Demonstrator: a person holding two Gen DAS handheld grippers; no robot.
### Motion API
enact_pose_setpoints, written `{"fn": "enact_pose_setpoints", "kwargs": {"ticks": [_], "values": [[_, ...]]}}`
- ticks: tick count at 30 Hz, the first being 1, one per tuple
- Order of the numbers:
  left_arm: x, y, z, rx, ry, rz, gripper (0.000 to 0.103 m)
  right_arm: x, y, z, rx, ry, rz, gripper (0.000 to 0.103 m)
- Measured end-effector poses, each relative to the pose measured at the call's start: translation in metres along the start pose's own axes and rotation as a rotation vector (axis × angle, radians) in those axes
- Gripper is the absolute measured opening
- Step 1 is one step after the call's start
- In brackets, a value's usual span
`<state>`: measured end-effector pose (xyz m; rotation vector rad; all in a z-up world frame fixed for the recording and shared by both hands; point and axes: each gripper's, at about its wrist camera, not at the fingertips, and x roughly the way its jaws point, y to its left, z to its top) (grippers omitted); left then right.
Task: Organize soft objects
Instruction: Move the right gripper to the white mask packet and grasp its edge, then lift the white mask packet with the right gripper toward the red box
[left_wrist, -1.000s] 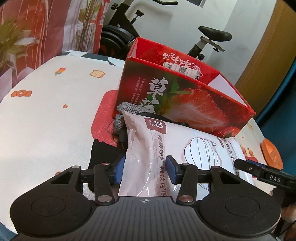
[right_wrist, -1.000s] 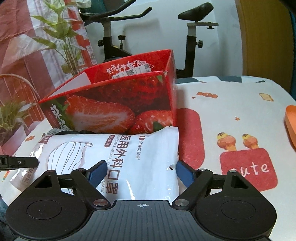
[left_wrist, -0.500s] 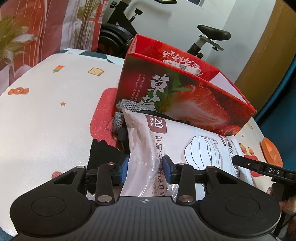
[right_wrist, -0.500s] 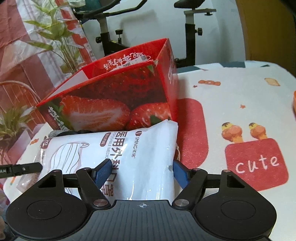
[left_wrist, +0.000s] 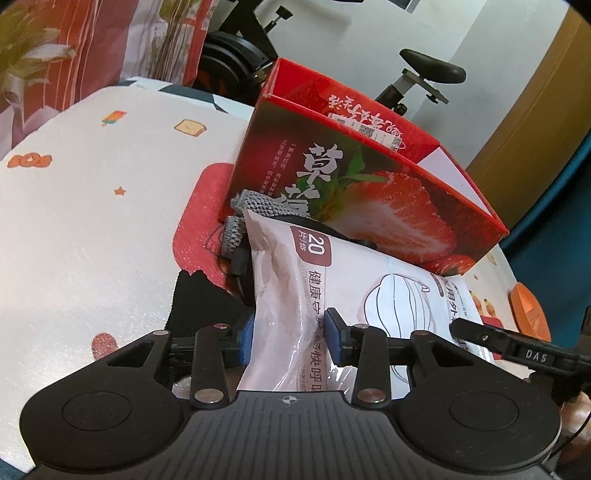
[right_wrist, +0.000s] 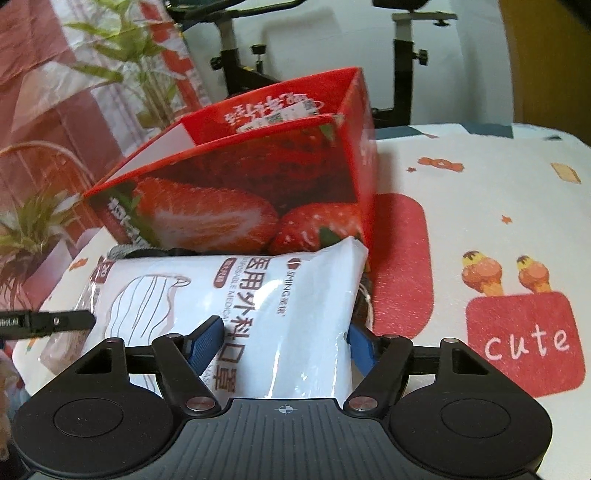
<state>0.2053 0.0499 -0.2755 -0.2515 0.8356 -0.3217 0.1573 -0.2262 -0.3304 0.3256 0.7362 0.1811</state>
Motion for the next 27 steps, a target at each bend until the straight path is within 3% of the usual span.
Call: {"fn": "enact_pose_setpoints", "kwargs": {"ticks": [4, 10, 21, 27], "values": [[0.003, 0.002, 0.004, -0.014, 0.018, -0.015, 0.041, -0.001, 0.007, 0.003, -0.038, 0.007, 0.003, 0.061], [0.003, -0.003, 0.006, 0.027, 0.028, -0.027, 0.041, -0.001, 0.014, 0.005, -0.073, 0.021, 0.003, 0.062], [0.013, 0.003, 0.016, 0.051, 0.057, -0.059, 0.045, 0.011, -0.005, 0.008, 0.022, 0.074, 0.079, 0.066], [0.019, -0.003, 0.027, 0.104, 0.088, -0.048, 0.045, 0.001, 0.003, 0.016, -0.017, 0.056, 0.059, 0.046]]}}
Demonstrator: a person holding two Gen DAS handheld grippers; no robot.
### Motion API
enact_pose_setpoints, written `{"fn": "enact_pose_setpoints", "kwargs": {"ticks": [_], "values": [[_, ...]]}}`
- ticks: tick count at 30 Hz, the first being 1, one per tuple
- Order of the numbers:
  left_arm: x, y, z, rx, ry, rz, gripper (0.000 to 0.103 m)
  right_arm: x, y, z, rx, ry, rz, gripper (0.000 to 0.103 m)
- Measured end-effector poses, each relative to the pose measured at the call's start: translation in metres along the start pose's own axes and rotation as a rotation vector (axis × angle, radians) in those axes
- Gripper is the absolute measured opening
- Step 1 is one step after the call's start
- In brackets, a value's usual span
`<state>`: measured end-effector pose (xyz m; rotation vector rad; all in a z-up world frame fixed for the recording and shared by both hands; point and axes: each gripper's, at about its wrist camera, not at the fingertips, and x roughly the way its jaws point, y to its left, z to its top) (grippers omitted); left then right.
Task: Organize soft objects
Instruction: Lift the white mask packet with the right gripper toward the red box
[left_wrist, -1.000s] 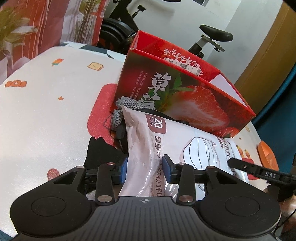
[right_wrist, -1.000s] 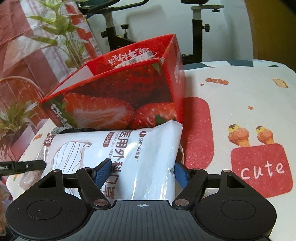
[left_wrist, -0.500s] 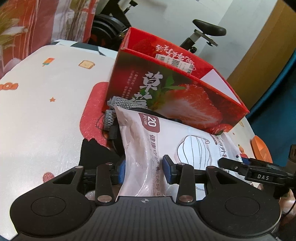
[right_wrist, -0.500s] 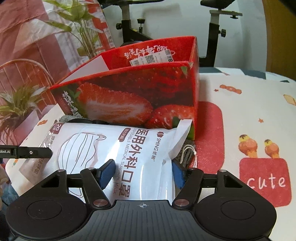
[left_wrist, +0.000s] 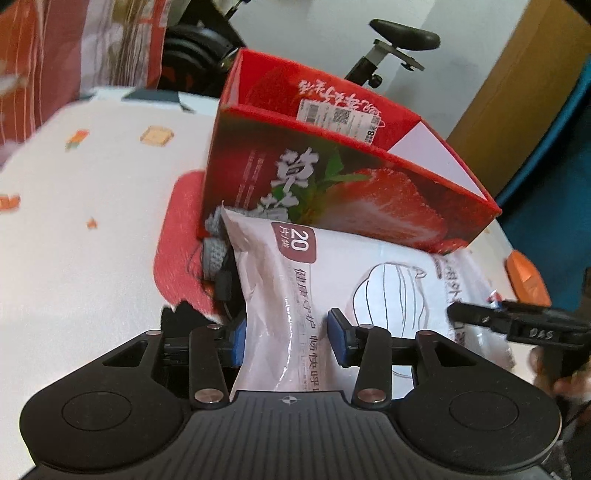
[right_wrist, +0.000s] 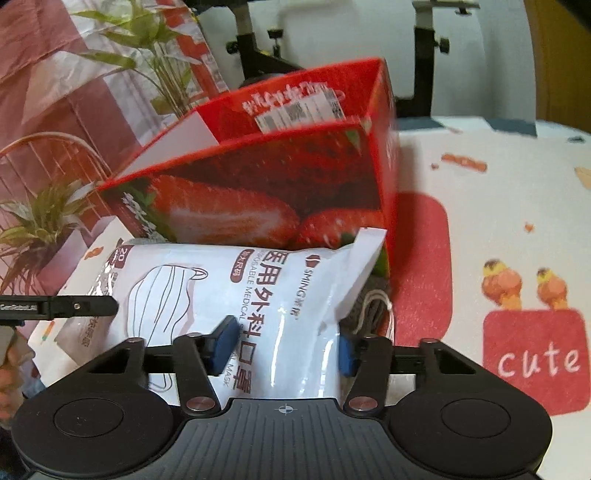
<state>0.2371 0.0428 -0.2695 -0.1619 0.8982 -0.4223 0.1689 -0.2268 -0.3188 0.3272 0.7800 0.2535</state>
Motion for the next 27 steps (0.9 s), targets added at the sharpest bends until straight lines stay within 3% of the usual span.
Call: {"fn": "enact_pose_setpoints", "kwargs": {"ticks": [8, 17, 27], "values": [[-0.018, -0.012, 0.007, 0.048, -0.055, -0.011, 0.045, -0.030, 0.014, 0.007, -0.090, -0.079, -0.013, 0.045], [-0.050, -0.018, 0.009, 0.087, -0.140, -0.035, 0.045, -0.069, 0.046, 0.020, -0.297, -0.174, -0.025, 0.036], [-0.074, -0.026, 0.027, 0.130, -0.221, -0.011, 0.045, -0.088, 0.077, 0.041, -0.514, -0.235, -0.057, 0.030]]}}
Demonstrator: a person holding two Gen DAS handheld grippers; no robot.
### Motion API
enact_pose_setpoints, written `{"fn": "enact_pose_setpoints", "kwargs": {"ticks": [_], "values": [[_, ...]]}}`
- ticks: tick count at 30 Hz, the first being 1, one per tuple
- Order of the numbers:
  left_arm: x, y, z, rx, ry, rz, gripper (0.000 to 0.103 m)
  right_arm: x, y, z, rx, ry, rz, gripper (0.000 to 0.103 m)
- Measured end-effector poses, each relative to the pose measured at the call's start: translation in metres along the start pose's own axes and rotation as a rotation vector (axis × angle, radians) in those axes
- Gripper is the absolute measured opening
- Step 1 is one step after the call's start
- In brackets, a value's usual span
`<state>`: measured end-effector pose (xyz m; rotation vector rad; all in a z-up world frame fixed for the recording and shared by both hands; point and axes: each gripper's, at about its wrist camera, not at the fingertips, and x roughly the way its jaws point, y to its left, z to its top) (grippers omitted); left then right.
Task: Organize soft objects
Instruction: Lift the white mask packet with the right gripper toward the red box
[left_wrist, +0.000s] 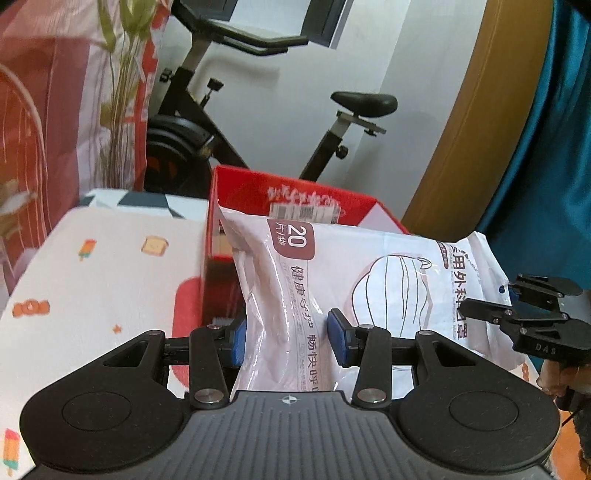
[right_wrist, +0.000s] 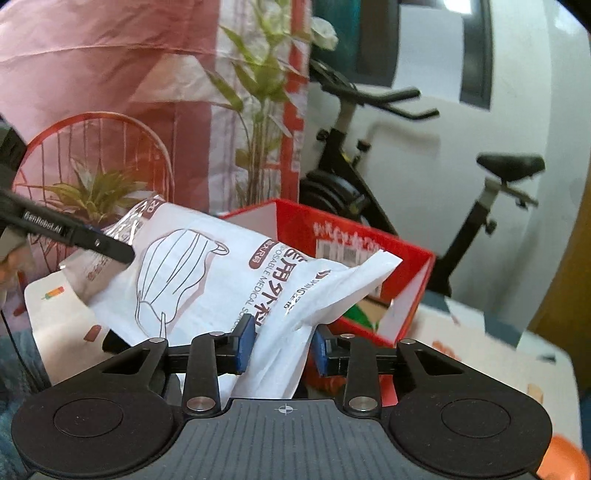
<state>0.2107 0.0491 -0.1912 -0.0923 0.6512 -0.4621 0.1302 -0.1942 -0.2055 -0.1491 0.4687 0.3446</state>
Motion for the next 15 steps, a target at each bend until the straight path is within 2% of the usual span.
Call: {"fn": "enact_pose_setpoints", "kwargs": {"ticks": [5, 11, 15], "values": [[-0.003, -0.003, 0.012, 0.016, -0.030, -0.002, 0.045, 0.001, 0.002, 0.013, -0.099, -0.033, -0.050, 0.029], [0.004, -0.008, 0.032, 0.024, -0.058, -0.008, 0.045, 0.007, -0.003, 0.024, -0.156, -0.090, -0.133, 0.028], [0.016, -0.007, 0.049, -0.032, -0.063, -0.018, 0.045, 0.014, -0.013, 0.029, -0.102, -0.139, -0.177, 0.027]]}}
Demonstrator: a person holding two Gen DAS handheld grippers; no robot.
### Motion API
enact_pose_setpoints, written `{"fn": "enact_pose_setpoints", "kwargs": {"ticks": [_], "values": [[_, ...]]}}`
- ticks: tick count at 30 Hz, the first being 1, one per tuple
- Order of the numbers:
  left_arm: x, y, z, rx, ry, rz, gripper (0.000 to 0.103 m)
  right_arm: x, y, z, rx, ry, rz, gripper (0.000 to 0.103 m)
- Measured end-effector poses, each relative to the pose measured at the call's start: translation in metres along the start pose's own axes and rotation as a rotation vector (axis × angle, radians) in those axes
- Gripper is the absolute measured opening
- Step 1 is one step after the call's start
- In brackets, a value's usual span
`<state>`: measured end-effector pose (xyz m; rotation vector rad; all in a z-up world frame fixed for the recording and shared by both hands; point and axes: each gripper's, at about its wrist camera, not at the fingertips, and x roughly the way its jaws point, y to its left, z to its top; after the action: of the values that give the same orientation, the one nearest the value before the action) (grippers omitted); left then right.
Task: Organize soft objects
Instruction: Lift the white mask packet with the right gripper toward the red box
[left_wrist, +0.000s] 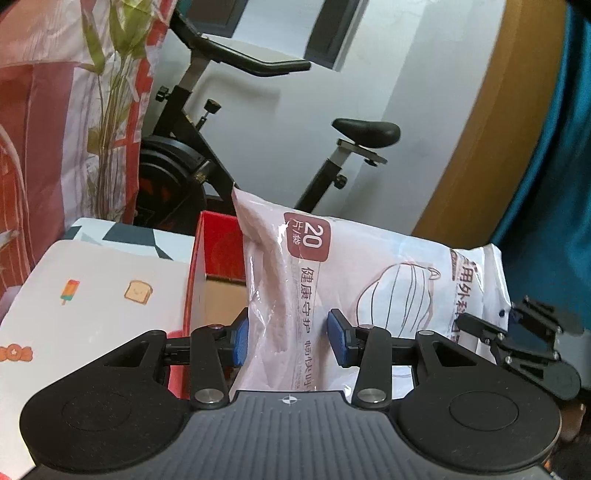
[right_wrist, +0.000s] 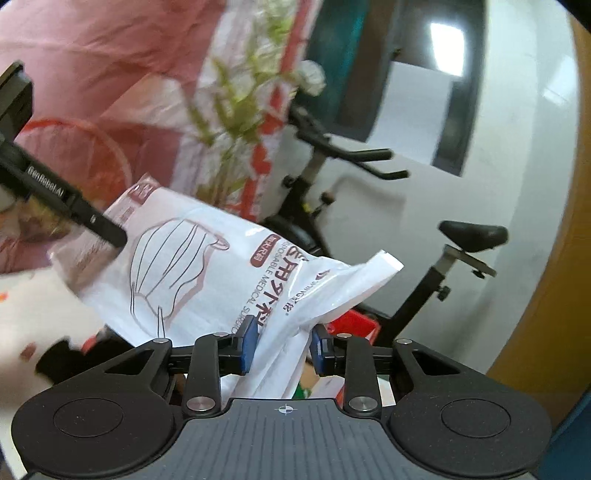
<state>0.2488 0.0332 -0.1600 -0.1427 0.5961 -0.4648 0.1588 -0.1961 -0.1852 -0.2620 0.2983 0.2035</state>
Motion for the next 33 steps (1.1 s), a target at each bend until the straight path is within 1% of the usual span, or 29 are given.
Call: {"fn": "enact_pose_setpoints", "kwargs": {"ticks": [4, 6, 10, 14, 20, 22, 24, 27, 31, 33], "values": [[0.009, -0.005, 0.013, -0.018, -0.020, 0.020, 0.045, 0.014, 0.001, -0.001, -0.015, -0.032, -0.075, 0.026], [0.016, -0.007, 0.021, -0.021, -0.030, 0.030, 0.045, 0.022, -0.001, -0.001, -0.004, -0.039, -0.098, 0.026], [0.032, -0.007, 0.038, -0.014, -0.040, 0.047, 0.045, 0.040, -0.012, 0.002, 0.018, -0.048, -0.113, 0.026], [0.047, -0.003, 0.052, -0.031, -0.032, 0.050, 0.046, 0.055, -0.021, 0.008, -0.015, -0.046, -0.127, 0.026], [0.069, 0.001, 0.079, -0.034, -0.039, 0.033, 0.045, 0.081, -0.041, 0.023, -0.065, -0.049, -0.156, 0.026], [0.081, 0.004, 0.084, -0.042, -0.022, 0.031, 0.045, 0.092, -0.045, 0.024, -0.077, -0.035, -0.166, 0.026], [0.094, 0.007, 0.088, -0.067, 0.012, 0.034, 0.045, 0.105, -0.046, 0.022, -0.097, -0.011, -0.179, 0.025], [0.113, 0.010, 0.092, -0.065, 0.049, 0.056, 0.045, 0.124, -0.047, 0.019, -0.119, 0.011, -0.187, 0.025], [0.135, 0.022, 0.098, -0.080, 0.081, 0.068, 0.045, 0.149, -0.053, 0.016, -0.127, 0.049, -0.166, 0.025], [0.144, 0.027, 0.099, -0.082, 0.096, 0.078, 0.041, 0.162, -0.055, 0.015, -0.147, 0.077, -0.150, 0.025]]}}
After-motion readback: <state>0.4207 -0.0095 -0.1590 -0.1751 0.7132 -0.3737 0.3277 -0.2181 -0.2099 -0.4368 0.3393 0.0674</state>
